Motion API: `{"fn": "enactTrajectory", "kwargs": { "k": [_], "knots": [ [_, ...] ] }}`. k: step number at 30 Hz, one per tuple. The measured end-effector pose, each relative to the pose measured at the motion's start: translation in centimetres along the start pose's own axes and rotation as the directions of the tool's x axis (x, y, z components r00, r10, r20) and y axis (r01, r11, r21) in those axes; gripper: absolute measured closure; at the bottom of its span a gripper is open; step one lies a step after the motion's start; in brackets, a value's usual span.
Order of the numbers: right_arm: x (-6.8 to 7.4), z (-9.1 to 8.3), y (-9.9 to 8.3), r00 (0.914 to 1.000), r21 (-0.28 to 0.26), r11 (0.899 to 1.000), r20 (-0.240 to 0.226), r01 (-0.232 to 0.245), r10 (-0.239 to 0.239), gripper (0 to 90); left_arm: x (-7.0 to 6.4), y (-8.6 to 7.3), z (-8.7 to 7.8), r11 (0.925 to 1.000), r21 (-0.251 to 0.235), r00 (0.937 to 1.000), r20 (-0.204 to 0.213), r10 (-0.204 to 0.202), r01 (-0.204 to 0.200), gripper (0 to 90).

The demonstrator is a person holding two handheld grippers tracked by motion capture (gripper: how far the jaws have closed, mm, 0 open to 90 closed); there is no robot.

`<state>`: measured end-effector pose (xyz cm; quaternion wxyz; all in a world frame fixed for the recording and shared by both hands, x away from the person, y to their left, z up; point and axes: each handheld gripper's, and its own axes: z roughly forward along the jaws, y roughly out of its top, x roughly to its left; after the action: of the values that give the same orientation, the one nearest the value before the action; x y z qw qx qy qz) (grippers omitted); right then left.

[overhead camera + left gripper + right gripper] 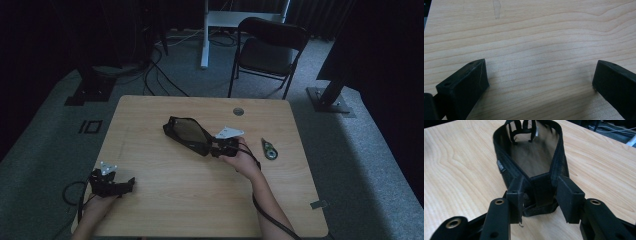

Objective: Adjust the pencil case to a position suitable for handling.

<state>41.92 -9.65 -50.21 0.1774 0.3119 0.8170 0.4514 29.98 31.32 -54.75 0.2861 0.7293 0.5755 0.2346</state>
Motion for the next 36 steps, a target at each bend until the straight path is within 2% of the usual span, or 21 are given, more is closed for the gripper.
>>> {"fn": "enactTrajectory", "kwargs": {
  "k": [3,5,8,23,36],
  "knots": [
    [-0.2,0.4,-0.1,0.9998,0.013,1.0,0.015,0.015,-0.015,64.5,0.0,0.0,0.0,1.0,0.0,1.0,0.0,0.0,0.0,0.2],
    [-0.3,0.6,-0.2,0.9999,0.019,1.0,0.006,0.012,-0.012,69.9,0.0,0.0,0.0,1.0,0.0,1.0,0.0,0.0,0.0,0.2],
    [-0.3,0.6,-0.3,0.9998,0.014,1.0,0.004,0.02,-0.02,73.2,0.0,0.0,0.0,1.0,0.0,1.0,0.0,0.0,0.0,0.2],
    [-0.2,-0.4,-1.0,0.9995,0.002,1.0,0.02,0.026,-0.026,73.6,0.0,0.0,0.0,1.0,0.0,1.0,0.0,0.0,0.0,0.2],
    [-0.8,-2.9,-2.5,0.9988,-0.003,1.0,0.049,0.002,-0.002,73.6,0.0,0.0,0.0,1.0,0.001,1.0,0.0,0.001,-0.001,0.2]
  ]
}}
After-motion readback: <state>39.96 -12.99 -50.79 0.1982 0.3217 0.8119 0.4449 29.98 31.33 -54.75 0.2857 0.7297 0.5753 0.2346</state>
